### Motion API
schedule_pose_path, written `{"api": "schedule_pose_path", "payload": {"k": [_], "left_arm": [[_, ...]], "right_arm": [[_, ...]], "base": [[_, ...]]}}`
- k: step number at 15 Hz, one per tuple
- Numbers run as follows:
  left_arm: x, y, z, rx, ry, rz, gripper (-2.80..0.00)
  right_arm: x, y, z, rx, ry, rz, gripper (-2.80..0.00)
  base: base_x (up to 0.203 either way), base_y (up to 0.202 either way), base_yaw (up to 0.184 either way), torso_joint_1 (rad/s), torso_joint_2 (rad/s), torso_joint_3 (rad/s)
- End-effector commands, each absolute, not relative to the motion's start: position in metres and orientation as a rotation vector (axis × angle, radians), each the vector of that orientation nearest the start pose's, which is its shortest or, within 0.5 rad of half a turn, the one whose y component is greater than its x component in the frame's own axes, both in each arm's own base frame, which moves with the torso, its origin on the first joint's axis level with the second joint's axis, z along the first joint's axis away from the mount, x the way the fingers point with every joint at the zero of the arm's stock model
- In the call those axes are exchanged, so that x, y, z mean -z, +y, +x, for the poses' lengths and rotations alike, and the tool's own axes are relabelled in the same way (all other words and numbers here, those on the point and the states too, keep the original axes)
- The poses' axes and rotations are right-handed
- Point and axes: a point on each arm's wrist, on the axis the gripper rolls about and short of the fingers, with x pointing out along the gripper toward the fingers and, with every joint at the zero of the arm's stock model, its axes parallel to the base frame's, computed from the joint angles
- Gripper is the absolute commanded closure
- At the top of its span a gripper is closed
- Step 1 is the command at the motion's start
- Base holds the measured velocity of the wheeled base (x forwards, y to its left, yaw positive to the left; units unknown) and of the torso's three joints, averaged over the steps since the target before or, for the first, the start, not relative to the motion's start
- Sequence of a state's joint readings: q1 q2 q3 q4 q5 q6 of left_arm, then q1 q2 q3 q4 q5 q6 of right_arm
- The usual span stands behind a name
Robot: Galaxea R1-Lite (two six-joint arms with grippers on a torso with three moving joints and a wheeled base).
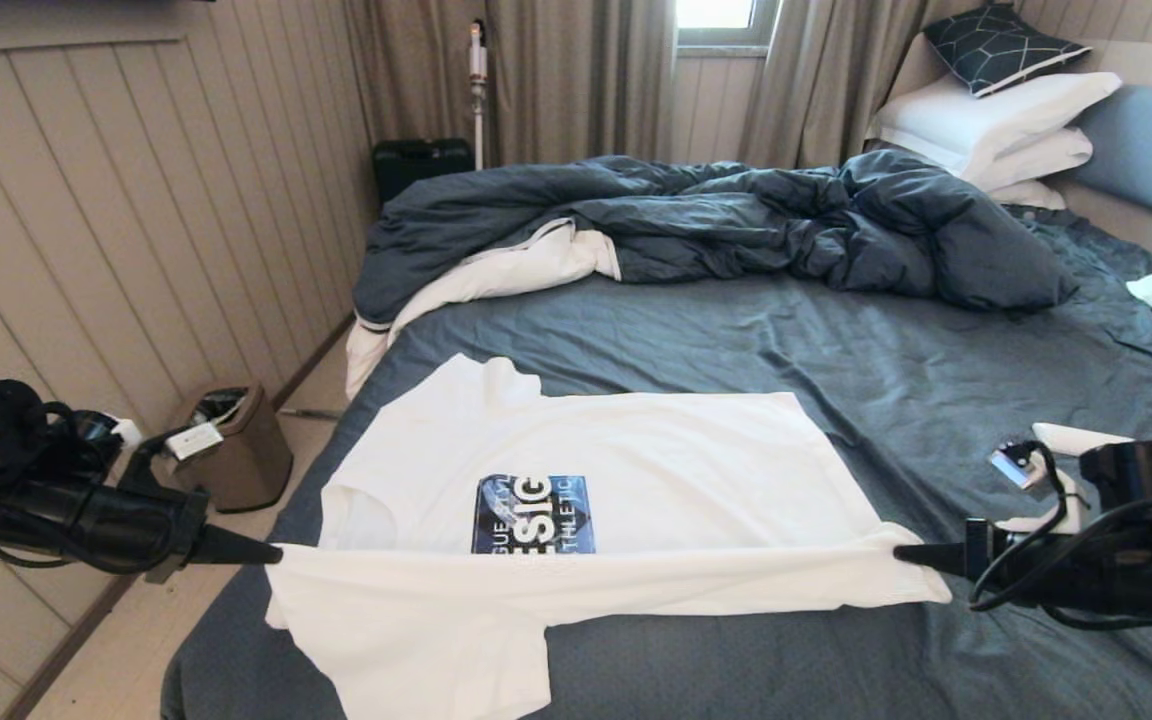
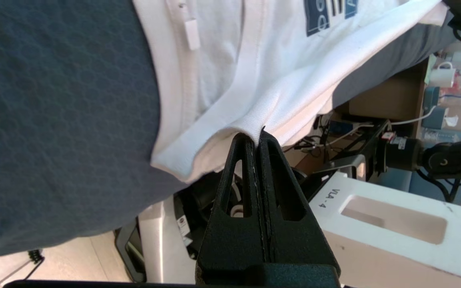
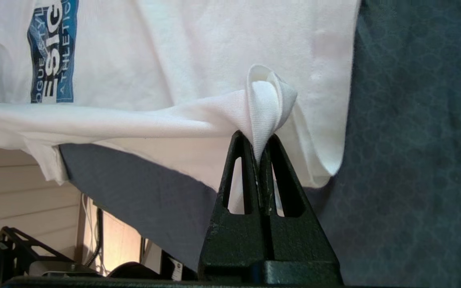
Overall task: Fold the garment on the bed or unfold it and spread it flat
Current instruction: Fold the white T-shirt
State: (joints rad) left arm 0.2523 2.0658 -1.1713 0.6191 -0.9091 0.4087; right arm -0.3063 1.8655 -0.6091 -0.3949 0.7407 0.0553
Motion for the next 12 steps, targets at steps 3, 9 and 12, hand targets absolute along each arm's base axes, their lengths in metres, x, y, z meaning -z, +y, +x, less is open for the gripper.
{"api": "schedule_pose_path", "payload": {"k": [3, 9, 12], "left_arm": [[-0.070, 0.062, 0.329, 0.761, 1.141, -0.515, 0.00], [-0.064, 0.059, 0.349, 0.760, 1.144, -0.515, 0.00], [-0.060, 0.060, 0.353, 0.755, 1.151, -0.520, 0.00]], "right_arm": [[-0.061, -0.065, 0.288, -0.391, 0.790, 0.471, 0.00], [-0.059, -0.067, 0.303, -0.384, 0.781, 0.454, 0.00], [-0.060, -0.066, 0.308, -0.373, 0.775, 0.438, 0.00]], "base": [[0.000, 0.000, 0.000, 0.000, 0.00, 0.000], [0.000, 0.000, 0.000, 0.000, 0.00, 0.000], [0.000, 0.000, 0.000, 0.000, 0.00, 0.000]]}}
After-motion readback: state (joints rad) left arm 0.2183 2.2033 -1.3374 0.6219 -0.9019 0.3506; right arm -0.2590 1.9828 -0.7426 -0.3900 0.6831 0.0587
